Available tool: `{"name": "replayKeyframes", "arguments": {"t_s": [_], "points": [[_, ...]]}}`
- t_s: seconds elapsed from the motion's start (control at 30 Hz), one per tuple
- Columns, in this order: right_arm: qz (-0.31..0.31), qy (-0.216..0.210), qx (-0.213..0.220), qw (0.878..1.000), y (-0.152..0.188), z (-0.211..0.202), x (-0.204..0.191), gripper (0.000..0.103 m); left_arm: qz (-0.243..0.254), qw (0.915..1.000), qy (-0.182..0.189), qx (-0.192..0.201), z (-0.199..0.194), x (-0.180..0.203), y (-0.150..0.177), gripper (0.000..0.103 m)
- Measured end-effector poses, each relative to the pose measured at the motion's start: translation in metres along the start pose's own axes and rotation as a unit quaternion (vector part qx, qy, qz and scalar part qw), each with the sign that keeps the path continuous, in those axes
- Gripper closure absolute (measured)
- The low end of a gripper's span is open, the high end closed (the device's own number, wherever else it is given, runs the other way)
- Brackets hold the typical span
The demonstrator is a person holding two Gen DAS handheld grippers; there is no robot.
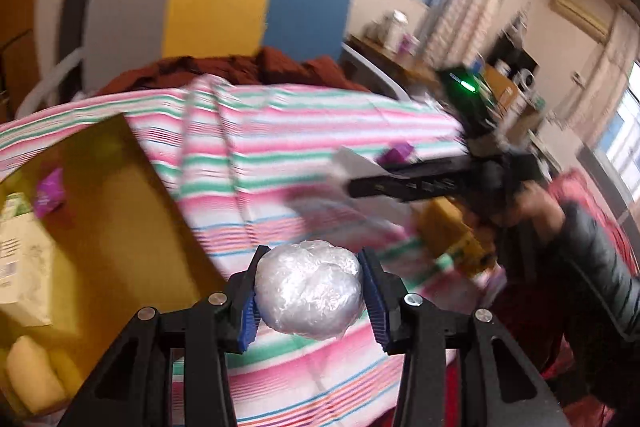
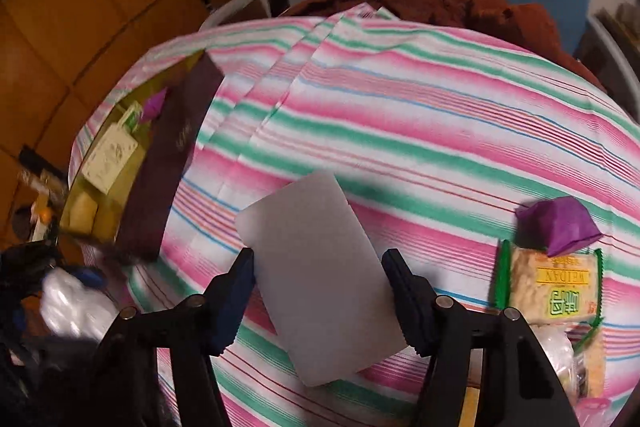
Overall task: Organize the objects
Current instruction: 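Lower the wrapped ball and white block into the gold tray and open both grippers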
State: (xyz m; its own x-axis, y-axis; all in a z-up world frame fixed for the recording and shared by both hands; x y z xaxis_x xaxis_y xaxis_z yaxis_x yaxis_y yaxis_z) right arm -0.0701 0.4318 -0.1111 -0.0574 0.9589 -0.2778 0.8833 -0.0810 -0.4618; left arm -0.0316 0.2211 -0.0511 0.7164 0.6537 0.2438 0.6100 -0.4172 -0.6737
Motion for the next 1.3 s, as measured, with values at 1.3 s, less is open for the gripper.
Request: {"name": "replayKeyframes", "arguments": {"t_s": [1.3], "points": [[-0.005,-0.002,0.104,0.995,-0.048,0.001,-0.216,0.003,-0.159,0.9597,-0.221,0.07,-0.097,-0.163,0.033,0.039]]}}
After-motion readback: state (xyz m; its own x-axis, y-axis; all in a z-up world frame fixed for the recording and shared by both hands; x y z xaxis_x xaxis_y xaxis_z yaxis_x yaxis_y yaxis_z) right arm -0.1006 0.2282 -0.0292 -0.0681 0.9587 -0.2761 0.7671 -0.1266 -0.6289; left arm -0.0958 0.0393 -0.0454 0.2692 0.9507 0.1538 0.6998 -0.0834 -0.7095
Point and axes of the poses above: each gripper's, at about its wrist camera, not at the fingertips, and z roughly the way its jaws point, x to its right, y to its underside, the point moved 6 cm from there along z, roughly the way its jaws point, and after that the axes turned 2 degrees about z, right-handed, at the moved point
